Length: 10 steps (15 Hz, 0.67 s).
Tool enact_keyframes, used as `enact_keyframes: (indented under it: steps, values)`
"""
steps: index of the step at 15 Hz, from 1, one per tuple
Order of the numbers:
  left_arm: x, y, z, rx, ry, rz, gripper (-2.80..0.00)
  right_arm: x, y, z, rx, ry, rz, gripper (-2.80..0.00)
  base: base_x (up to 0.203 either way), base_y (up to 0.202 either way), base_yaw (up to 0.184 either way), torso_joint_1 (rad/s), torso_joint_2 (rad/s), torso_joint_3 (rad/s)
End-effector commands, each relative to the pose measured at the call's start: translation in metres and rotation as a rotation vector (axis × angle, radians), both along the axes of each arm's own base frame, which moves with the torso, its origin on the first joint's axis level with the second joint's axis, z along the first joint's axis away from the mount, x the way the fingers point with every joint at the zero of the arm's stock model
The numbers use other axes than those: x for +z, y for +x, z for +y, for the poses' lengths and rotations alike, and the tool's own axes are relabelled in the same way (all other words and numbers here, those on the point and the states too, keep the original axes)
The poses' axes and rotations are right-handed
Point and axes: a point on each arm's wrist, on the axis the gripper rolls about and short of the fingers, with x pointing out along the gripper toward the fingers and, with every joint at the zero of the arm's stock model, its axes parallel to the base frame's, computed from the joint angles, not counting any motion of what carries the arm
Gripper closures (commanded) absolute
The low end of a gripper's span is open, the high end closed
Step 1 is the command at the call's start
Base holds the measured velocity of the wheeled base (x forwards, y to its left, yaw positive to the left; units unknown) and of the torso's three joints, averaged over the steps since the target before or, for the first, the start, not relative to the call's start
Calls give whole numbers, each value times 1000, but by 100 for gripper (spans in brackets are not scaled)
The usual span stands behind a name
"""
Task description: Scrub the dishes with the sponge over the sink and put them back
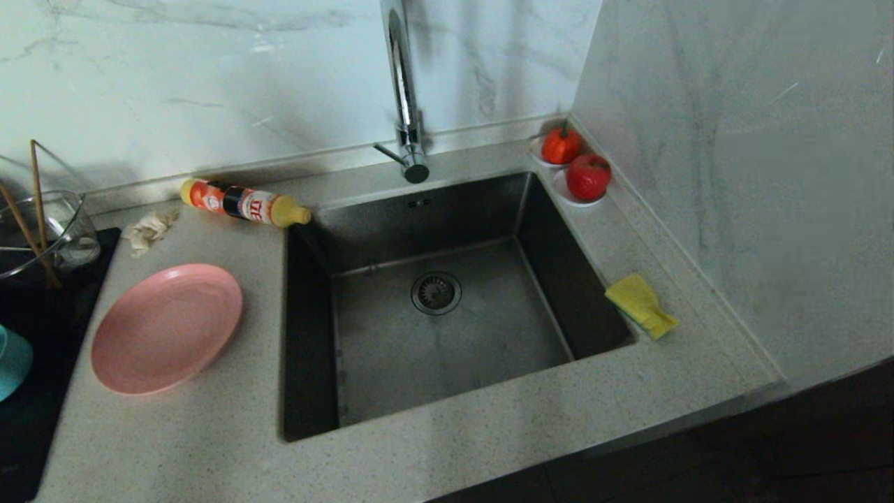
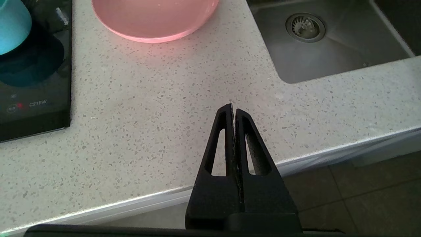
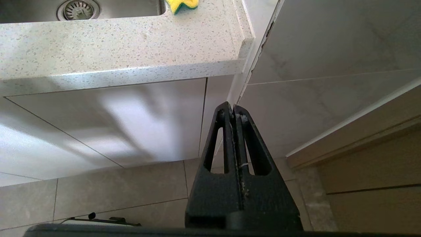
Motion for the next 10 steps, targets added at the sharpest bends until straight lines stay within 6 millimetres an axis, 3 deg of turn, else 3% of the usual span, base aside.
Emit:
enact_keyframes:
  steps: [1, 10]
  values:
    - [0, 0, 0, 1, -1, 0, 0, 0, 0, 0, 1, -4, 1, 0, 0, 0, 0, 0, 0, 0]
    - [0, 0, 0, 2, -1, 0, 0, 0, 0, 0, -19, 47, -1, 0, 0, 0, 0, 0, 0, 0]
